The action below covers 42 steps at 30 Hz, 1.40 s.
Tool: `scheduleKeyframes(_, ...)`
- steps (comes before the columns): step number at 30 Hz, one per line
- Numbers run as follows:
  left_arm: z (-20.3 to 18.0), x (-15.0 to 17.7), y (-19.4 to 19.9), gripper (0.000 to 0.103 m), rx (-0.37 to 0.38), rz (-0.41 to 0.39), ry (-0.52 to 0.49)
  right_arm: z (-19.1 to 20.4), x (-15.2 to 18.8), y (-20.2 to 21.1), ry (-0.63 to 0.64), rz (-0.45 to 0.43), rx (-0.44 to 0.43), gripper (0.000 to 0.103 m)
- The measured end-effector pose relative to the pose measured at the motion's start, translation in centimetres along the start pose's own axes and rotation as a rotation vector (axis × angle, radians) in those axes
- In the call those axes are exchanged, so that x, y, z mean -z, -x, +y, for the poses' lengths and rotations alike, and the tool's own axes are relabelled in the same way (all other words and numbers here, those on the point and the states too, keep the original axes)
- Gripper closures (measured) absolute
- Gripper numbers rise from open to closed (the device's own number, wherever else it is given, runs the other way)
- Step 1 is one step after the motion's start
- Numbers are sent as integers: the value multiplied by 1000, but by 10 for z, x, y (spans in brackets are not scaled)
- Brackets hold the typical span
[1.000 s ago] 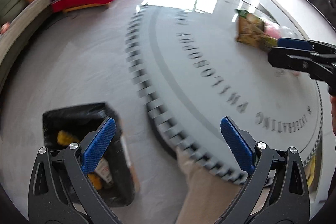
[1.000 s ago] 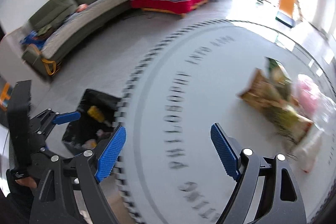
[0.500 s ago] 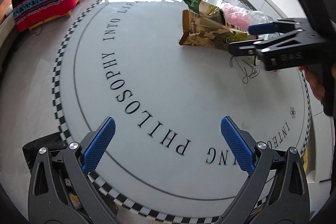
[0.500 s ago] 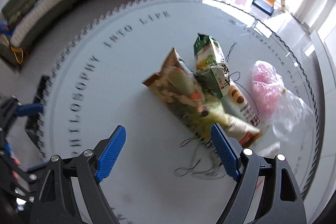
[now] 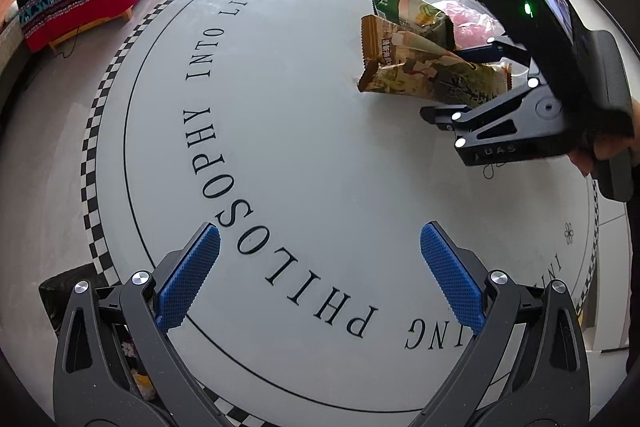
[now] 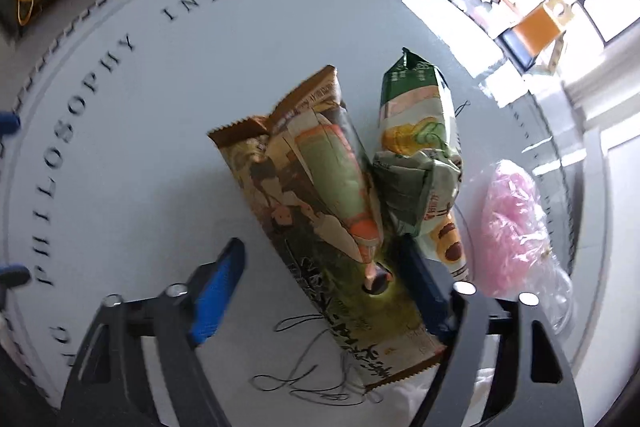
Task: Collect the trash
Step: 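Grasp the brown snack wrapper with the right gripper while the left gripper grasps the green cucumber chip bag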
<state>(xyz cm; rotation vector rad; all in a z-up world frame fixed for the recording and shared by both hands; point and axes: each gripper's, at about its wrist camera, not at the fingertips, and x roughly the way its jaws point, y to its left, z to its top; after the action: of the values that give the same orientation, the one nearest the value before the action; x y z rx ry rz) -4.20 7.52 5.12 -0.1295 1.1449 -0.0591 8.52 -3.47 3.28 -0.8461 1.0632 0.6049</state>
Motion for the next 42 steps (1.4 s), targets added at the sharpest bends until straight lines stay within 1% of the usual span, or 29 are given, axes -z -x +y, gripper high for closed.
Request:
scheduleKeyframes(1,-1,-1,-2,6,0,2,3,-4,1,2,-19,-7,-19,47)
scheduleKeyframes(2,-2,-2,-2,6,2,4,4,-9,3,3,-40,-15,-35,51)
scheduleKeyframes(6,-12,-5,-6,6,7,10,-8,-28,13,11,-160,-37,-109,61)
scheduleKeyframes(8,-16,-4,-5,6,6,10,-16,-38,22,19,-240,-50,-163,63)
scheduleKeyframes(13,-28,-4,1,6,-2,6,-37,-49,42,46,-326,-93,-228,63)
scheduleKeyframes(18,-40,-8,5,6,14,-4,-46,-61,61,75,-394,-147,-212,63)
scheduleKeyframes(20,-46,-14,4,6,26,-5,-33,-68,65,78,-425,-159,-195,63)
scheduleKeyframes(24,-57,-36,2,6,36,-10,-19,-101,89,87,-565,-164,-151,63)
scheduleKeyframes(27,-64,-58,-2,6,21,-13,-13,-122,104,89,-639,-174,-133,62)
scheduleKeyframes(30,-65,-82,-13,6,29,-5,30,-138,114,89,-691,-193,-134,62)
scheduleKeyframes(35,-64,-130,-47,6,-14,10,92,-151,126,83,-737,-237,-159,62)
scheduleKeyframes(39,-63,-162,-81,6,-33,34,150,-157,135,75,-747,-243,-188,62)
scheduleKeyframes(42,-62,-177,-100,6,-60,31,168,-162,139,71,-753,-254,-188,62)
